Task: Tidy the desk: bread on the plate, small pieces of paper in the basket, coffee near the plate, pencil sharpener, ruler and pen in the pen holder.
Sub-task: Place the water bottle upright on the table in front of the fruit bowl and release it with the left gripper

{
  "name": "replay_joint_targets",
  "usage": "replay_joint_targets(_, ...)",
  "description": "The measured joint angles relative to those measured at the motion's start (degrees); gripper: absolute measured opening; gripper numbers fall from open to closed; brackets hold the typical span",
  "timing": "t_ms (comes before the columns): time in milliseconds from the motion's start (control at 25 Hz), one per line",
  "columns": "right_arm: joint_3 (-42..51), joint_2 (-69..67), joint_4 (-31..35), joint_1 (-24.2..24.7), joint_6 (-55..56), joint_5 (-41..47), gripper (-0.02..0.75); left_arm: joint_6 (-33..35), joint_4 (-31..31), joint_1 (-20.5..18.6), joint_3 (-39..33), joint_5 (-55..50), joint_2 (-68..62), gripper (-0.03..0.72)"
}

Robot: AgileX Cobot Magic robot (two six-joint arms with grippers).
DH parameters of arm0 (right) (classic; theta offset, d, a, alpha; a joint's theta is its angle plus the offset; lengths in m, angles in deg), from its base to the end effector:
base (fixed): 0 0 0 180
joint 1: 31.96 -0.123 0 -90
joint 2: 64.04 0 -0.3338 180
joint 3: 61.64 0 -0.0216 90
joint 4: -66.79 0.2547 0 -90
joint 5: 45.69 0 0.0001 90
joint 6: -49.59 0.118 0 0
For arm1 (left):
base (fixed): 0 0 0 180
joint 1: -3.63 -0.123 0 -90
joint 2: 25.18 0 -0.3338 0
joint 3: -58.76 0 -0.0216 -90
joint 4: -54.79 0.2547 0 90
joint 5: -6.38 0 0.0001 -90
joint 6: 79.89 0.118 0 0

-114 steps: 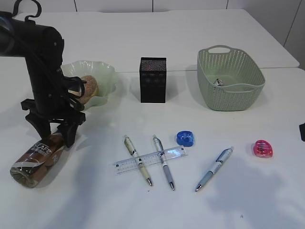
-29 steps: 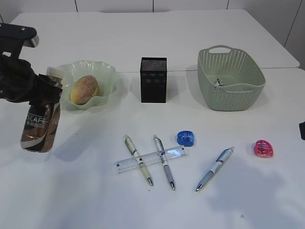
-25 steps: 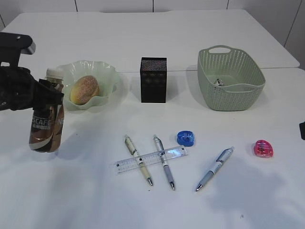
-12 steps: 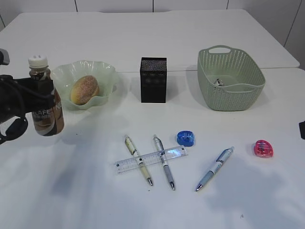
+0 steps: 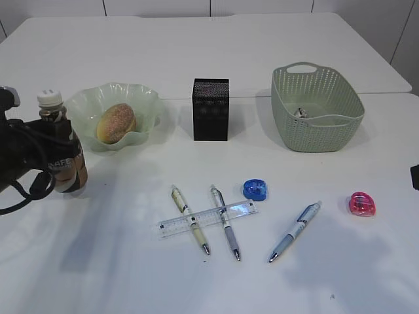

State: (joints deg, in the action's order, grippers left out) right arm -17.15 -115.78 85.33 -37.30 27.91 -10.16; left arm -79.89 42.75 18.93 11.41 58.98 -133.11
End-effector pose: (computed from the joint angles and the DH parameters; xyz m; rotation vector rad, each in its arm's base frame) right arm 0.1346 0.0345 0.3038 -0.3292 2.2440 0.2013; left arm 0.3352 -0.0714 0.1914 0.0057 1.8015 -0.1326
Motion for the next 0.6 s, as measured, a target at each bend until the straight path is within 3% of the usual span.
replay_joint_targets(600, 0.0, 0.0, 0.48, 0.0, 0.0, 0.0, 0.46, 0.0, -1.49, 0.0, 0.0, 4.23, -3.32, 0.253)
